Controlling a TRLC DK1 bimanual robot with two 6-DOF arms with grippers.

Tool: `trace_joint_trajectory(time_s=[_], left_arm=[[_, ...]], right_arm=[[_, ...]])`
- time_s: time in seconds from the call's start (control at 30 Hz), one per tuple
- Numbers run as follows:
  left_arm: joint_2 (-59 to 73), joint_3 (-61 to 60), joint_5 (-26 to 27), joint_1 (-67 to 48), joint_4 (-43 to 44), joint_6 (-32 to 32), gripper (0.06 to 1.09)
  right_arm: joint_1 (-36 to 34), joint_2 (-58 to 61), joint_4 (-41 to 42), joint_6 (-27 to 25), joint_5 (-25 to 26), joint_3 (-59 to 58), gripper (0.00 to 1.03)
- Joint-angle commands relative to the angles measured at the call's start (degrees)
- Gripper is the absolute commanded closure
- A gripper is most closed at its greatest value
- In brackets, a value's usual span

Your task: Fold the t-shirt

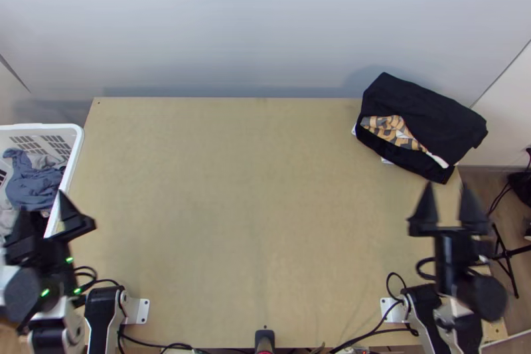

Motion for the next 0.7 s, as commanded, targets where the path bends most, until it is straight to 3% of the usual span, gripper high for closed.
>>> trace_joint_trajectory(time_s=[0.0,0.23,0.67], left_arm=[[-2.35,-14.52,-0.47,1.53,2.25,-2.97,0.10],[-2.26,-25.68,-0.55,1.80,10.86,1.25,0.10],[-2.09,-25.41,1.82,2.15,9.02,2.22,0.10]], right_arm=[[0.70,-1.04,-1.86,4.89,0.17,-11.38,0.04],[1.93,-0.69,-8.63,8.14,-1.32,-13.58,0.04],[1.76,-0.69,-8.36,8.14,-1.32,-13.58,0.04]])
